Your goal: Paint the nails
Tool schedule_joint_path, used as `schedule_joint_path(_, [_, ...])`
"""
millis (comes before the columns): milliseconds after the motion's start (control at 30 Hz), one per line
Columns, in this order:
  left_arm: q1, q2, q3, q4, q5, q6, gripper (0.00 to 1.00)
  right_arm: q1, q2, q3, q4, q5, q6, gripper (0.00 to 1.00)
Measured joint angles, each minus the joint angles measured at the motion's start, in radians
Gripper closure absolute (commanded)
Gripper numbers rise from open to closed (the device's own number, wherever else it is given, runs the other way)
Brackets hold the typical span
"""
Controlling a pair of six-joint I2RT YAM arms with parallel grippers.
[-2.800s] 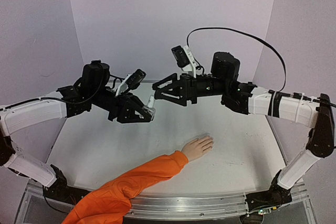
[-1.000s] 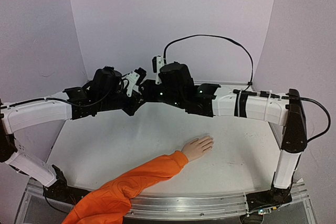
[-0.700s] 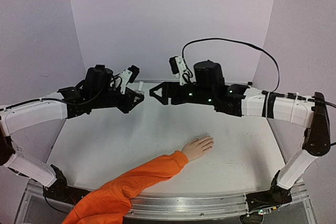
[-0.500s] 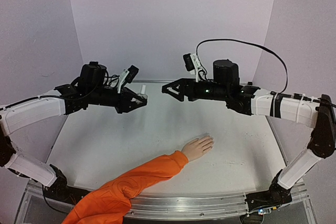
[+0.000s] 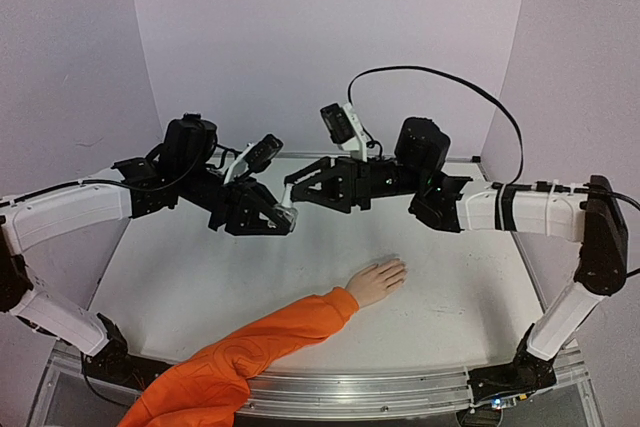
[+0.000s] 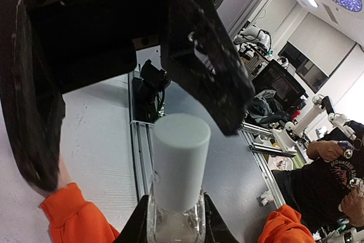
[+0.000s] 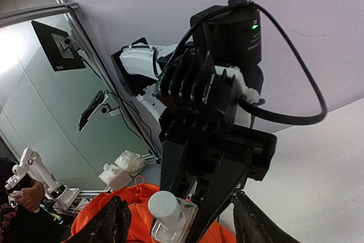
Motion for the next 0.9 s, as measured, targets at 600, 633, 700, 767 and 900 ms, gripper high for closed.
schedule_joint_path(600, [-0.006, 0.027, 0.003, -0.002, 0.058, 0.003, 1.0, 0.047, 0.07, 0.063, 0.067, -0.043, 0.045, 1.0])
schedule_joint_path(633, [-0.006, 0.027, 0.003, -0.004, 0.059, 0.003, 1.0, 0.047, 0.071, 0.063, 0.07, -0.045, 0.049, 1.0])
schedule_joint_path(700, [-0.006, 0.026, 0.003, -0.003, 0.052, 0.008, 1.0, 0.047, 0.071, 0.063, 0.072, -0.041, 0.047, 1.0])
schedule_joint_path(767, [-0.006, 0.022, 0.003, -0.004, 0.03, 0.01, 1.0, 0.047, 0.071, 0.063, 0.072, -0.034, 0.046, 1.0])
schedule_joint_path(900, [-0.006, -0.025, -0.001, -0.027, -0.183, 0.013, 1.0, 0.039, 0.068, 0.062, 0.036, 0.06, 0.003, 1.0])
